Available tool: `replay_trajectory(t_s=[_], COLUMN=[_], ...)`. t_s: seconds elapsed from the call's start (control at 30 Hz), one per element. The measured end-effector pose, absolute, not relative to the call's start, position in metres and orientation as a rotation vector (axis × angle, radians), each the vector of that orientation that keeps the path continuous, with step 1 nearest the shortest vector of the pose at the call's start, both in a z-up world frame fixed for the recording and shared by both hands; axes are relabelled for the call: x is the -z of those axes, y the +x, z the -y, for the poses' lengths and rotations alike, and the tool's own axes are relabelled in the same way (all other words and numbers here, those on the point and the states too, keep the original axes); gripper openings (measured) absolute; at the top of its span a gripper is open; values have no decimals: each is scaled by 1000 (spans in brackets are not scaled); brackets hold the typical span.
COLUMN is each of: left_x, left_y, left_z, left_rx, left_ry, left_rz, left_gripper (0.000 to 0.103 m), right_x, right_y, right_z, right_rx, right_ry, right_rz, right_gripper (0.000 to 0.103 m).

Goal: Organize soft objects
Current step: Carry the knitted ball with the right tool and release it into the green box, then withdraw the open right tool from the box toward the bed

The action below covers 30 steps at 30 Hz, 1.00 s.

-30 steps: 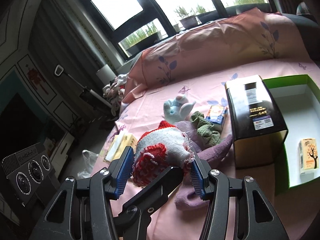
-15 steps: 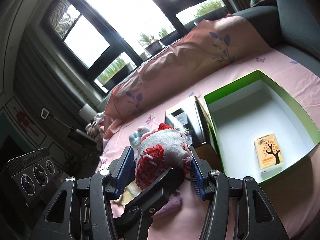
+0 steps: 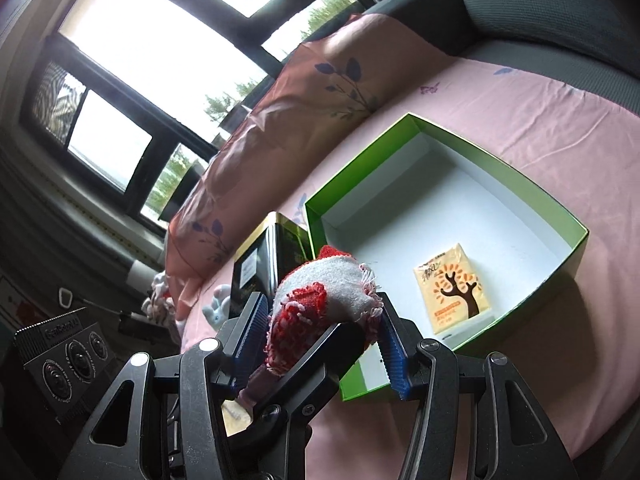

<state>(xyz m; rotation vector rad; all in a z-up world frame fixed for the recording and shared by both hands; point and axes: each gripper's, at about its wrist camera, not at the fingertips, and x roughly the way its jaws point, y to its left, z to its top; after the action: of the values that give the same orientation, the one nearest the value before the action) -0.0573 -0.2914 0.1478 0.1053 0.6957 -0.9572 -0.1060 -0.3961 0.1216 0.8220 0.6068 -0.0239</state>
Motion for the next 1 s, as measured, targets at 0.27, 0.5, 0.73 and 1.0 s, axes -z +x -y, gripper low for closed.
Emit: replay_trajectory(t_s=[0.27, 0.5, 0.73, 1.0], left_x=[-135, -133, -152, -150], left_y=[-54, -58, -59, -66], left_z=[320, 312, 270, 160], left_rx=[961, 849, 889, 688], left_ry=[137, 145, 50, -119], left_rz=[-732, -708, -705, -684], left_gripper=[55, 71, 82, 91], right_x=[-104, -102, -113, -133], right_y=[-114, -116, -123, -124], right_z=[421, 427, 424, 400], right_rx=[79, 199, 231, 184], right_ry=[903, 881, 844, 757], right_rz=[-598, -636, -605, -575], right_gripper=[57, 57, 73, 84])
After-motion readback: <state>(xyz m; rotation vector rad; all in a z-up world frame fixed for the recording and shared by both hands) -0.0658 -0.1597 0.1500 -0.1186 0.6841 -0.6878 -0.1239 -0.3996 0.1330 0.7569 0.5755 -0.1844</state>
